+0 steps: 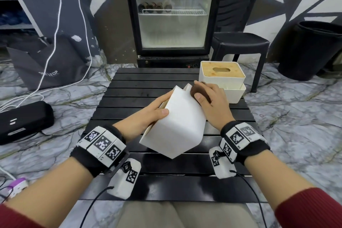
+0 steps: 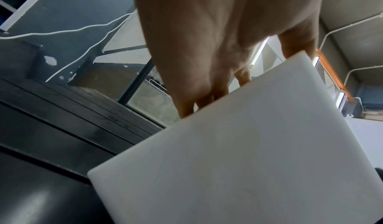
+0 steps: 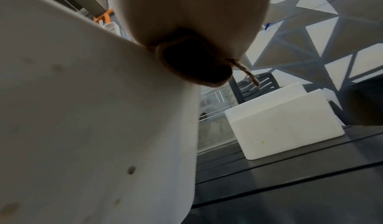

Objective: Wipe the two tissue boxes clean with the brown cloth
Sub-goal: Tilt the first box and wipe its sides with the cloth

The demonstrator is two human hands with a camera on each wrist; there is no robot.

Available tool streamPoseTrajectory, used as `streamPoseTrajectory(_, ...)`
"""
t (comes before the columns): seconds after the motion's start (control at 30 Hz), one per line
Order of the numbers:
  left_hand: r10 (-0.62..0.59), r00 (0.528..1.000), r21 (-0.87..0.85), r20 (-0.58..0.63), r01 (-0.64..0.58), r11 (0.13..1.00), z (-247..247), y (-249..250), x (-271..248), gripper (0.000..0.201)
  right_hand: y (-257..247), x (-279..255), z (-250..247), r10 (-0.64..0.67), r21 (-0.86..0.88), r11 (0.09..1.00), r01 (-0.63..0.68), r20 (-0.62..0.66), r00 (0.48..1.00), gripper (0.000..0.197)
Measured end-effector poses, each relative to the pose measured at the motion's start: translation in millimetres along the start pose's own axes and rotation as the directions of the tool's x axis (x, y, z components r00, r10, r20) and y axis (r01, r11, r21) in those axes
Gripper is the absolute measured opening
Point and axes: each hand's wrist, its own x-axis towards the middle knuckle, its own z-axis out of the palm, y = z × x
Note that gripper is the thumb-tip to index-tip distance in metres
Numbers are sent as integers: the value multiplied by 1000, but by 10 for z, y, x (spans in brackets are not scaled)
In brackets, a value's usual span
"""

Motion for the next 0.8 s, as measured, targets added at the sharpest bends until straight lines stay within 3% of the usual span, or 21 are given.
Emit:
streamPoseTrajectory(0.3, -3, 999, -22, -50, 2, 1000, 18, -4, -16, 64, 82, -60, -20, 78, 165, 983, -83, 33, 996, 35)
streamPoseTrajectory(0.5, -18, 994, -9, -109, 18, 1000, -6, -35, -26, 61, -6, -81, -107, 95, 174, 979, -105, 64, 993, 32)
streamPoseTrajectory(0.63, -12, 998, 8, -62, 13, 1000, -17, -53, -28, 65, -85, -147, -230, 19, 175, 984, -20, 6, 1000, 33)
streamPoseTrajectory(0.8, -13, 998, 137, -62, 22, 990, -8, -88, -6, 93, -209, -208, -367, -91, 136, 986, 93, -20, 996, 37)
